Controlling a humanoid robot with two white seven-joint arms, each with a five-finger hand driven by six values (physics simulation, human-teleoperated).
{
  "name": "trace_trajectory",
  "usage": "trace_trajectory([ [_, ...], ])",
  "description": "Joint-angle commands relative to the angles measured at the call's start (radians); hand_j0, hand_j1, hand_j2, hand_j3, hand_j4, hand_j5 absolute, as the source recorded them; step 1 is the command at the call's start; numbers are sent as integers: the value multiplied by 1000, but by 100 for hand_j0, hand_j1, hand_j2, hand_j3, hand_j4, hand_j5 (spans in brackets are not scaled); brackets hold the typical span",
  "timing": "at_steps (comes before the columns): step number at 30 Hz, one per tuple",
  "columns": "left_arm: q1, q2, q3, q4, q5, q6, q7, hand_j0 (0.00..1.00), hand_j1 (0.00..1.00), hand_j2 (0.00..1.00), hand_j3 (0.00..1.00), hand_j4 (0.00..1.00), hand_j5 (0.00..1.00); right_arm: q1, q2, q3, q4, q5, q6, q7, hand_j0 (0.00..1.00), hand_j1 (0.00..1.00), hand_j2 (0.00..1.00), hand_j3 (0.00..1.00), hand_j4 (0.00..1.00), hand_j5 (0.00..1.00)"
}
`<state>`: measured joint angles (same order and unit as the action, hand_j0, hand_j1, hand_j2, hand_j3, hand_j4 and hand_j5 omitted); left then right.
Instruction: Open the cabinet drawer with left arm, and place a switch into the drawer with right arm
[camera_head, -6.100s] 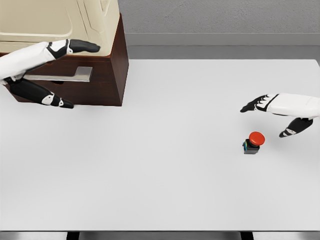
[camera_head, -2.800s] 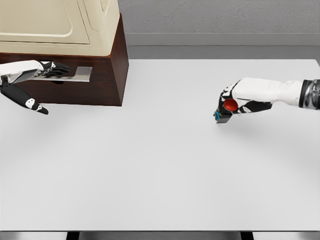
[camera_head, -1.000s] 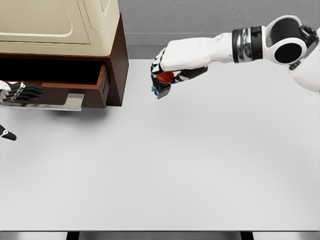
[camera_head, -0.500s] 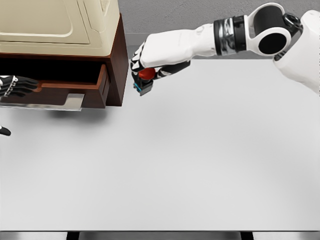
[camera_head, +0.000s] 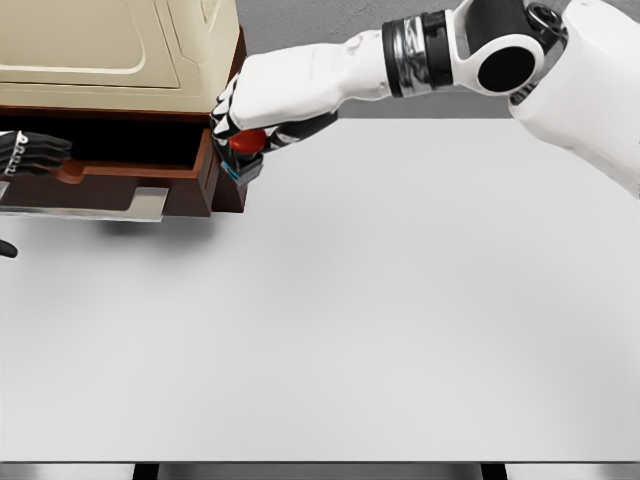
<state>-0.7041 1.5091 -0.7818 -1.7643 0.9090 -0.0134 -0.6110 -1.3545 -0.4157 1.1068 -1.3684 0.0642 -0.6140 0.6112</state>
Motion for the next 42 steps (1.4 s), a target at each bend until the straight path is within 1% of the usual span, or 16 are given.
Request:
trace_trajectory([
  [1, 0, 6, 4, -1, 8, -5, 0, 100, 100, 100, 100, 100, 100, 0, 28, -1, 14, -6, 3, 0, 47, 47, 47, 47, 47, 47],
  [5, -2, 6, 4, -1, 14, -5, 0, 100, 100, 100, 100, 100, 100, -14, 67, 1, 51, -6, 3, 0, 47, 47, 47, 47, 47, 47],
  [10, -2, 8, 6, -1, 21, -5, 0, 100, 100, 100, 100, 100, 100, -29, 92, -1, 54, -6, 3, 0, 47, 47, 47, 47, 47, 47],
  [11, 0, 28, 6, 0, 21, -5, 0, 100, 100, 100, 100, 100, 100, -34, 95, -2, 60, -6, 3, 0, 47, 47, 47, 47, 47, 47],
  [13, 0, 40, 6, -1, 21, -5, 0, 100, 100, 100, 100, 100, 100, -37, 112, -2, 89, -6, 3, 0, 47, 47, 47, 47, 47, 47],
  [18, 0, 40, 9, -1, 21, -5, 0, 100, 100, 100, 100, 100, 100, -58, 160, -2, 158, -6, 3, 0, 47, 47, 47, 47, 47, 47],
  [22, 0, 39, 9, 0, 21, -5, 0, 100, 100, 100, 100, 100, 100, -61, 176, -5, 209, -6, 3, 0, 47, 47, 47, 47, 47, 47],
  [28, 2, 39, 9, 0, 21, -5, 0, 100, 100, 100, 100, 100, 100, -77, 241, -2, 293, -4, 3, 0, 47, 47, 47, 47, 47, 47],
  [31, 2, 37, 9, 0, 21, -5, 0, 100, 100, 100, 100, 100, 100, -81, 264, -1, 324, -3, 3, 0, 47, 47, 47, 47, 47, 47],
  [33, 2, 37, 9, -1, 21, -5, 0, 100, 100, 100, 100, 100, 100, -81, 279, 1, 331, -1, 3, 0, 47, 47, 47, 47, 47, 47],
  [34, 2, 37, 9, 0, 21, -5, 0, 100, 100, 100, 100, 100, 100, -81, 290, 1, 356, 0, 3, 0, 47, 47, 47, 47, 47, 47],
  [37, 2, 37, 9, 0, 21, -5, 0, 100, 100, 100, 100, 100, 100, -83, 319, 1, 382, 3, 3, 0, 47, 47, 47, 47, 47, 47],
  [42, 3, 37, 9, 0, 21, -5, 0, 100, 100, 100, 100, 100, 100, -89, 370, 7, 460, 8, 3, 0, 47, 47, 47, 47, 47, 47],
])
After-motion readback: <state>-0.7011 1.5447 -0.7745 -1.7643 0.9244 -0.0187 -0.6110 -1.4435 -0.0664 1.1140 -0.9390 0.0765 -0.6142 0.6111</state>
